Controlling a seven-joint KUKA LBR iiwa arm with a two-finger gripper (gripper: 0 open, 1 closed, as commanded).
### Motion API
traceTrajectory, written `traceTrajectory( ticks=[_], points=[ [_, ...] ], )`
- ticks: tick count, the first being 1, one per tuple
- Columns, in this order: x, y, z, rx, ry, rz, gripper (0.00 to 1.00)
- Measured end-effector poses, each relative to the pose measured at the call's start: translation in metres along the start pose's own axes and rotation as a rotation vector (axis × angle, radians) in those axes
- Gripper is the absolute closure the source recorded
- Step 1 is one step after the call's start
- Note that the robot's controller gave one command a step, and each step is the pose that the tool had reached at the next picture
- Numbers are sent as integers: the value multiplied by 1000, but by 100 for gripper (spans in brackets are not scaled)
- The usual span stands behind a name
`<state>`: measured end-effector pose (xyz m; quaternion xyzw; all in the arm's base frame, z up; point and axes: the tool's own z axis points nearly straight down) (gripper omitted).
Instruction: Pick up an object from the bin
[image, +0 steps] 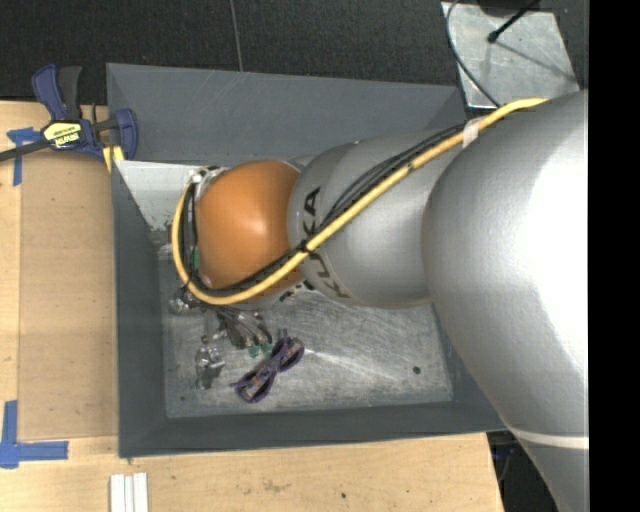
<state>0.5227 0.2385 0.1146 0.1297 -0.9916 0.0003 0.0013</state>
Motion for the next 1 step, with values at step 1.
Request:
traceTrajectory(
  ticks=[1],
  points=[
    [-2,0,-1,0,-4,-54,0]
  ],
)
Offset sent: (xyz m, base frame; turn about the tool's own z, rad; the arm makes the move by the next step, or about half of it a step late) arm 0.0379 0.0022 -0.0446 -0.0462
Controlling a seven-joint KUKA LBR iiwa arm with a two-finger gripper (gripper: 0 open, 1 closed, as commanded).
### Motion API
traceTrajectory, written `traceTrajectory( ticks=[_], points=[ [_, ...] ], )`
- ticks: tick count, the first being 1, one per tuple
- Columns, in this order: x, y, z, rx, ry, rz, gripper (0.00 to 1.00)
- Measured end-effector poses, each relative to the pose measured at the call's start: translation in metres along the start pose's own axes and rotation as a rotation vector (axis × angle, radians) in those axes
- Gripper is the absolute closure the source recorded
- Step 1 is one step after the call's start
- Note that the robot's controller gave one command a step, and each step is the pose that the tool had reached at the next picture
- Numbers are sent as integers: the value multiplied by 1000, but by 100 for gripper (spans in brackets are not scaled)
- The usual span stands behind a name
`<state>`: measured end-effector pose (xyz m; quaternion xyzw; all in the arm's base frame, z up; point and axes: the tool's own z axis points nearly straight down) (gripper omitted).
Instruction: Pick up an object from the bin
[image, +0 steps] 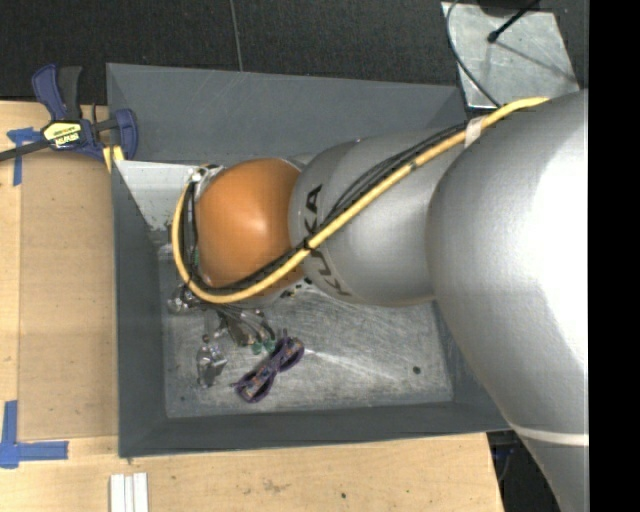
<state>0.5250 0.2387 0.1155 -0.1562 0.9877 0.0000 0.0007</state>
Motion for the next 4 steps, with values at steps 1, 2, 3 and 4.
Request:
traceTrajectory(
  ticks=[1,2,3,4],
  points=[
    [-16,-2,27,-2,-3,-18,0],
    [-22,-5,33,-2,-4,-9,0],
    [-14,-13,-17,-1,6,-79,0],
    [-39,-51,-36,0,-16,-168,0]
  ],
)
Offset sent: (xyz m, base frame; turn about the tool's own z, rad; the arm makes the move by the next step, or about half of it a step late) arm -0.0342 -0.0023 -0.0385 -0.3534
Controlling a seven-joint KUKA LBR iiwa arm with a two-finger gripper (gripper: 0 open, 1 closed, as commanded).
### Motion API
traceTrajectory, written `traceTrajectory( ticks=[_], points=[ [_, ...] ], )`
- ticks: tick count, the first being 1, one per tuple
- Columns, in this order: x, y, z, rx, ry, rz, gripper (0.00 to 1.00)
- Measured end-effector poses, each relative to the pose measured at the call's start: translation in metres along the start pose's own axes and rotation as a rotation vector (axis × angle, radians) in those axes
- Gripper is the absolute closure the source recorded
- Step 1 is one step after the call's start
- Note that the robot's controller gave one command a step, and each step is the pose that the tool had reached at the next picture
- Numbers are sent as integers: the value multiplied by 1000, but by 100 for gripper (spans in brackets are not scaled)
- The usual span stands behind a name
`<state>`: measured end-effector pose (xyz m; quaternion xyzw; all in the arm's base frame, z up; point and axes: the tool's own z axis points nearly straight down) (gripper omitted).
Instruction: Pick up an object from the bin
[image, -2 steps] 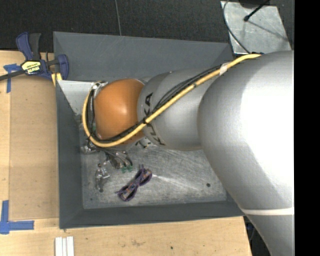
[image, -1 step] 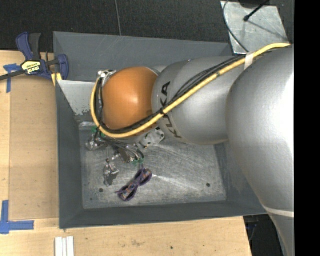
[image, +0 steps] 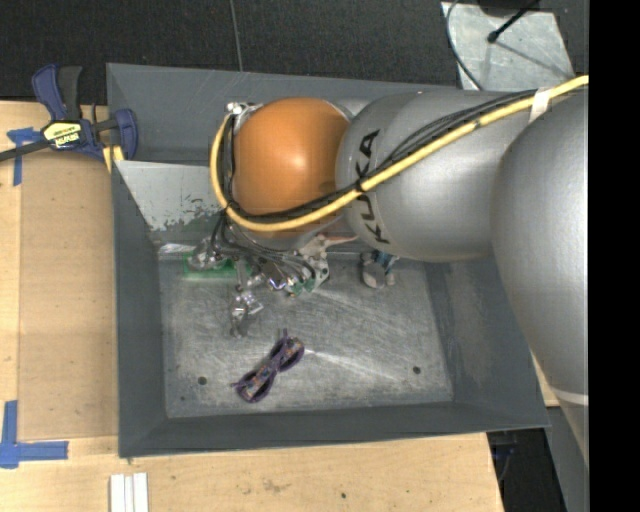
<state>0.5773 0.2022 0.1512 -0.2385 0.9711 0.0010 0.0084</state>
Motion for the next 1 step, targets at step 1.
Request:
traceTrajectory(
  ticks=[1],
  points=[
    [23,6,18,1,12,-95,0]
  ],
)
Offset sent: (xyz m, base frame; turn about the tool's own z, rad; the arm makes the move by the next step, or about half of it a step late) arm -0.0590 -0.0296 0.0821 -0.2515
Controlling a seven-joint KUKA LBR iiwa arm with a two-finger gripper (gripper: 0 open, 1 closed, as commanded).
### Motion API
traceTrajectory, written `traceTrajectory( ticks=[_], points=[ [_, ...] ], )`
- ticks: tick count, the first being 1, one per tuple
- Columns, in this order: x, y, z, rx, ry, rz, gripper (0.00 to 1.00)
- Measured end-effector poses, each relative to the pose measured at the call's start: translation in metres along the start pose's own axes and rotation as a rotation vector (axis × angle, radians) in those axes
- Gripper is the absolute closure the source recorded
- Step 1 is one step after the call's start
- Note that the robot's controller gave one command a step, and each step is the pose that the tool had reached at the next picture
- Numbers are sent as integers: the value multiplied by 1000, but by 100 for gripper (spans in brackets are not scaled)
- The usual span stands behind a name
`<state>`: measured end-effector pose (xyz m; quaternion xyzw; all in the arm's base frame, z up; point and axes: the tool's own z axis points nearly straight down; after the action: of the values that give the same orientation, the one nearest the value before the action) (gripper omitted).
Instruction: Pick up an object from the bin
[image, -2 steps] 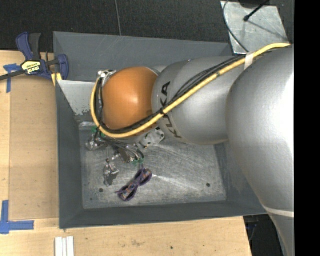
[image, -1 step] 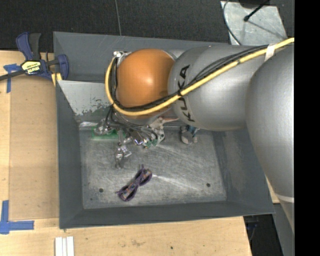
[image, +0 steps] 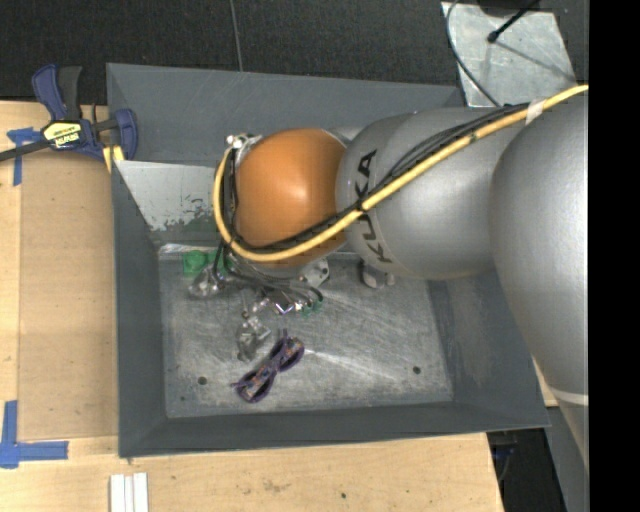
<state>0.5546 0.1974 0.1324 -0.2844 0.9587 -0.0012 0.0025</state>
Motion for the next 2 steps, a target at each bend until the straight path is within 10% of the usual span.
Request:
traceTrajectory(
  ticks=[1,2],
  points=[
    [43,-2,-102,-3,1,-153,100],
    [43,-2,-102,-5,2,-152,0]
  ],
)
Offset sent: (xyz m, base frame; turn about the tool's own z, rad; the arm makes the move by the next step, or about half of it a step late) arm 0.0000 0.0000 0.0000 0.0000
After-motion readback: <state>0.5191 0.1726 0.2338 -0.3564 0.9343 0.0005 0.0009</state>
